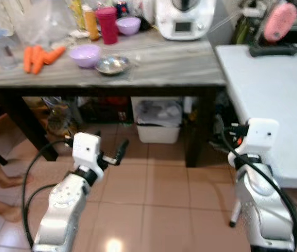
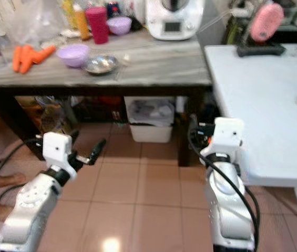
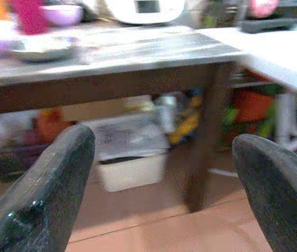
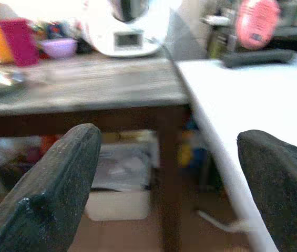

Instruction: Setting the table

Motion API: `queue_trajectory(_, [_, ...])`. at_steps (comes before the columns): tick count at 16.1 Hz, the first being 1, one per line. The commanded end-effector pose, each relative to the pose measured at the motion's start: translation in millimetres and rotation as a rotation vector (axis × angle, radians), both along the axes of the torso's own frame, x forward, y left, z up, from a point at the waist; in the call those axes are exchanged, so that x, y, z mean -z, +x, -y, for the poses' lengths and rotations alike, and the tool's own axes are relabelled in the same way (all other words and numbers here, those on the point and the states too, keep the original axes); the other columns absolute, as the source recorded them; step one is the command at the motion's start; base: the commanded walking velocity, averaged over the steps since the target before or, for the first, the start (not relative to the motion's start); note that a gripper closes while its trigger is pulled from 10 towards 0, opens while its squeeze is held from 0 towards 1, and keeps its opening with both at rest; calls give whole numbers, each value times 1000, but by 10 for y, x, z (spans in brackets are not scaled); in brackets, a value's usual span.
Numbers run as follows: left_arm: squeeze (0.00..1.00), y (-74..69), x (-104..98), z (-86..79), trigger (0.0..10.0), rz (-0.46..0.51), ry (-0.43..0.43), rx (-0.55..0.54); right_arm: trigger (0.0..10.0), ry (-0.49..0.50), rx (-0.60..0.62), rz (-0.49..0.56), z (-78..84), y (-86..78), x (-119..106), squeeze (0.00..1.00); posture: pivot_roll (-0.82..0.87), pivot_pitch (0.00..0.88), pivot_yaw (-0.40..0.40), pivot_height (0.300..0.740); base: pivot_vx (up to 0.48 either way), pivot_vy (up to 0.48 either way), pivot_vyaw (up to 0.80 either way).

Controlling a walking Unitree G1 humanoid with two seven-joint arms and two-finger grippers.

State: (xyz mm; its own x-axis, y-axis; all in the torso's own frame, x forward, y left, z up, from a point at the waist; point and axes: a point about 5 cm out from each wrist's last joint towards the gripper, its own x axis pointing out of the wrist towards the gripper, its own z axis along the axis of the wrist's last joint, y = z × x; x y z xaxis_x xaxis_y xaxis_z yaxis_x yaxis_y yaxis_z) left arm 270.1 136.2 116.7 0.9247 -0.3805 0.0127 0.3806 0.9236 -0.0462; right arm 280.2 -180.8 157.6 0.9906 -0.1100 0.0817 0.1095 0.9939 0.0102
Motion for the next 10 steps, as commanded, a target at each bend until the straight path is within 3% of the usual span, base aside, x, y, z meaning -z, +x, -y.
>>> queue_trajectory(1, [0,7,-47,-9,10000,17,14,10,10000,6,-7,8,-18,9,-25,0,-204,66,72,740,0,-480,0])
queue_trajectory(10, [0,-19,-29,-3,10000,7,18,16,10000,7,-3,3,-22,-17,-9,0,-206,76,78,740,0,-480,0])
